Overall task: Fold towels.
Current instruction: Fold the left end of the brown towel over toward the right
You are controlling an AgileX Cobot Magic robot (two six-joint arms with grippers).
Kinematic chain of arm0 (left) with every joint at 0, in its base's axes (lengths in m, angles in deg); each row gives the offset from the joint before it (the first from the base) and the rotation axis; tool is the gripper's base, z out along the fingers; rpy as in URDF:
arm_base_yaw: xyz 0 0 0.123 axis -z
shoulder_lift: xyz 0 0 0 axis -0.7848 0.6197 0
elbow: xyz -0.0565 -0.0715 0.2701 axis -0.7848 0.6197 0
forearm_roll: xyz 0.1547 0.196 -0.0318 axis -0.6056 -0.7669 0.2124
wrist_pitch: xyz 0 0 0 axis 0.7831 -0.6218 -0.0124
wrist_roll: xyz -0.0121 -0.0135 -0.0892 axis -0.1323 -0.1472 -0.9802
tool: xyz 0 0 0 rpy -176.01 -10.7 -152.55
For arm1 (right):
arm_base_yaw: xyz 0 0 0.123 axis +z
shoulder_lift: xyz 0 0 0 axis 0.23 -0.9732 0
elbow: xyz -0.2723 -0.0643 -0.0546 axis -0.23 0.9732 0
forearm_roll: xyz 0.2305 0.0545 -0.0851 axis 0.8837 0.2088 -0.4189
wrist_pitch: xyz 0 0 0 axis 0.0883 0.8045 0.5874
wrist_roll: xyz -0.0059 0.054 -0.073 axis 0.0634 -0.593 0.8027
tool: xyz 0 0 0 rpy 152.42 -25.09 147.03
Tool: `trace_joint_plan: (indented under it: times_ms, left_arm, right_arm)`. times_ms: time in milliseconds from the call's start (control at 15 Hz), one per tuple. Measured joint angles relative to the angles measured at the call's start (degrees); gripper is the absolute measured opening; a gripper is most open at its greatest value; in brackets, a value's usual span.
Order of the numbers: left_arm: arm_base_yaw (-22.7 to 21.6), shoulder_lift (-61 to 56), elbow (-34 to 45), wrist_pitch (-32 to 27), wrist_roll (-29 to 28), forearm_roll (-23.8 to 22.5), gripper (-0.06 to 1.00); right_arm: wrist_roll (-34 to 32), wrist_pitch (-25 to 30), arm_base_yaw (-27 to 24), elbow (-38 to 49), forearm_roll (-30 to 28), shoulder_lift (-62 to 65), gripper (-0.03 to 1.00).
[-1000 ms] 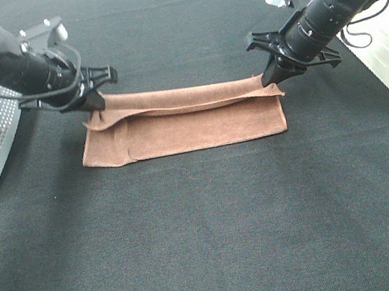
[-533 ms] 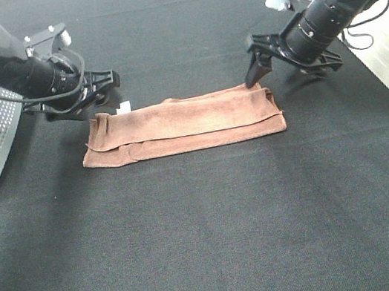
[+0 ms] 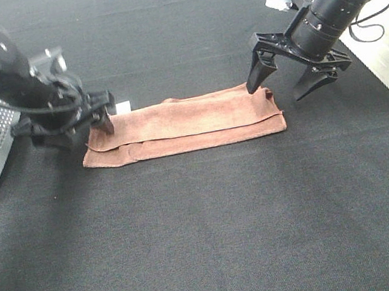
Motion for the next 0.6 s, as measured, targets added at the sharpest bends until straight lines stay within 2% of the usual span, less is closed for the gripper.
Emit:
trace_joint_plan:
  times_ms: [333,467,533,600]
  left_arm:
    - [0.0,3.67,-5.16,-2.18,0.34,3.38,0.71]
    - [0.0,4.76,-6.99,-2.92,0.8,5.79,0.55]
    - [0.0,5.04,-7.56,-3.84,0.8,6.07,0.39]
    - [0.0,5.04,-7.56,-3.84,0.8,6.07,0.39]
  right_arm:
    - [0.0,-0.11,0.0,0.0,0.0,0.0,0.82]
    - [0.0,-0.52,0.0,0.0,0.0,0.0,0.82]
    - [0.0,-0.86,0.0,0.0,0.0,0.0,0.82]
    - [0.0,-0.86,0.0,0.0,0.0,0.0,0.82]
